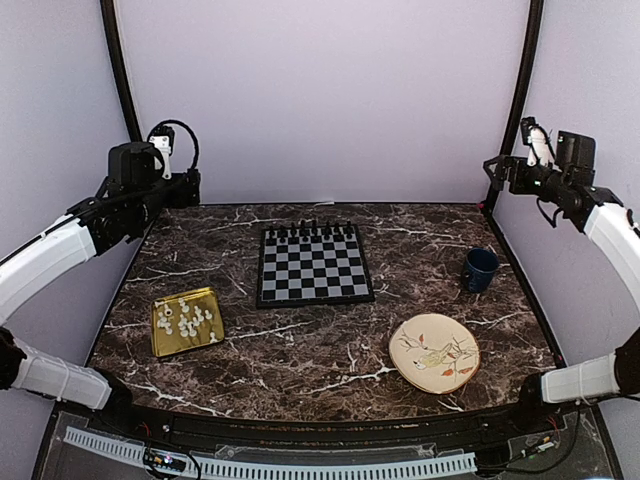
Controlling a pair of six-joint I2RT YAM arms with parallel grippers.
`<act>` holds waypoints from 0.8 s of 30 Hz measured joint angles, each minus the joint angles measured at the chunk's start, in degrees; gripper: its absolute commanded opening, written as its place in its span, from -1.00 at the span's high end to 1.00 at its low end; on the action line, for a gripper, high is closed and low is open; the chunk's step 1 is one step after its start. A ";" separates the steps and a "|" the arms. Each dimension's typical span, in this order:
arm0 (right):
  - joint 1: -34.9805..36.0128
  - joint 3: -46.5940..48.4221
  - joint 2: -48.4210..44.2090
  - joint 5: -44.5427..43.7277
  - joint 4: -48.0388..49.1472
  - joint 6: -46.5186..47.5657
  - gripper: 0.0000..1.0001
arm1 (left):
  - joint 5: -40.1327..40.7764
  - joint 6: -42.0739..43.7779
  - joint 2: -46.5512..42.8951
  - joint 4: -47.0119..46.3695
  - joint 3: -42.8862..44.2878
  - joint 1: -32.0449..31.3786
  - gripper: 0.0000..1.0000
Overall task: Set up the chess pieces on the board
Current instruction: Move the chessboard to the center of the board.
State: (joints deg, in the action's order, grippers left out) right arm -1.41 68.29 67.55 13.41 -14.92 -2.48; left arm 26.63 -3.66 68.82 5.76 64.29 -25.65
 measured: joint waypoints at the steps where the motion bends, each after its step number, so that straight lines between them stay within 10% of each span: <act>1: 0.00 -0.31 0.72 -0.07 0.17 0.00 -1.00 | -1.07 -0.28 0.59 -0.02 -0.17 1.18 -0.69; 13: 5.99 0.96 18.47 2.10 1.09 2.29 -0.65 | -19.54 -10.51 15.96 -0.35 -0.70 15.56 0.11; 24: 17.68 14.88 45.38 8.26 -3.13 1.75 -0.19 | -40.85 -24.24 36.79 -1.16 2.21 18.16 0.41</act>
State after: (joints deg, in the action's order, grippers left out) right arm 16.27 83.18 112.92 21.67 -18.04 -0.73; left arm -14.22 -27.90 105.60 4.60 66.50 -7.49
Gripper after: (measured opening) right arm 0.620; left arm 0.327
